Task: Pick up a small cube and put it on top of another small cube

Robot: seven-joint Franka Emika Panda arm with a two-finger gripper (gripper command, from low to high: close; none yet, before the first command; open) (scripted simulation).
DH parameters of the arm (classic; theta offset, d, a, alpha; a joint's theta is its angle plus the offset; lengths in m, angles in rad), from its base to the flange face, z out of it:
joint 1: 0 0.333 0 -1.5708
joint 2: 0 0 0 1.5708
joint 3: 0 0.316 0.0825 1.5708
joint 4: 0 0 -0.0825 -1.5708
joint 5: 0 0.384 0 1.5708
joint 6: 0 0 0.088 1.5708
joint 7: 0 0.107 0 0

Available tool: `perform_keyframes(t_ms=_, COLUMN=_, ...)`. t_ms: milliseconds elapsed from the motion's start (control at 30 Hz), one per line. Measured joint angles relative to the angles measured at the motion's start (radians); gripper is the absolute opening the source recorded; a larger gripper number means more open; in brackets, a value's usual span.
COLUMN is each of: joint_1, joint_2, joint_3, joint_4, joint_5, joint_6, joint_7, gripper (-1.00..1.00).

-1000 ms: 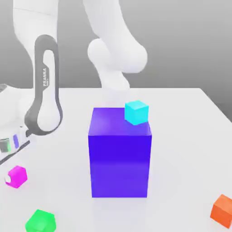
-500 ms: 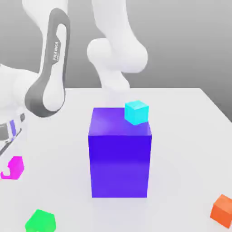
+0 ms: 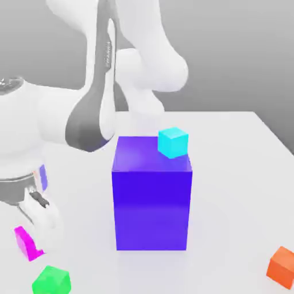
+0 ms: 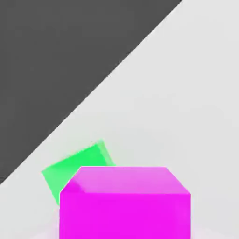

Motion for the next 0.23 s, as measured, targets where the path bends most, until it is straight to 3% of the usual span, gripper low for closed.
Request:
perform_keyframes(t_ms=100, joint_1=0.022, joint_2=0.096, joint_3=-0.021, joint_4=0.011, joint_5=-0.04, joint_6=0.083, joint_7=0.013, gripper=-1.0)
perform_keyframes(t_ms=133, joint_1=0.027, joint_2=0.119, joint_3=-0.028, joint_4=0.013, joint_5=-0.049, joint_6=0.104, joint_7=0.019, gripper=1.0)
perform_keyframes(t_ms=233, joint_1=0.027, joint_2=0.119, joint_3=-0.028, joint_4=0.013, joint_5=-0.049, joint_6=0.104, joint_7=0.019, gripper=1.0)
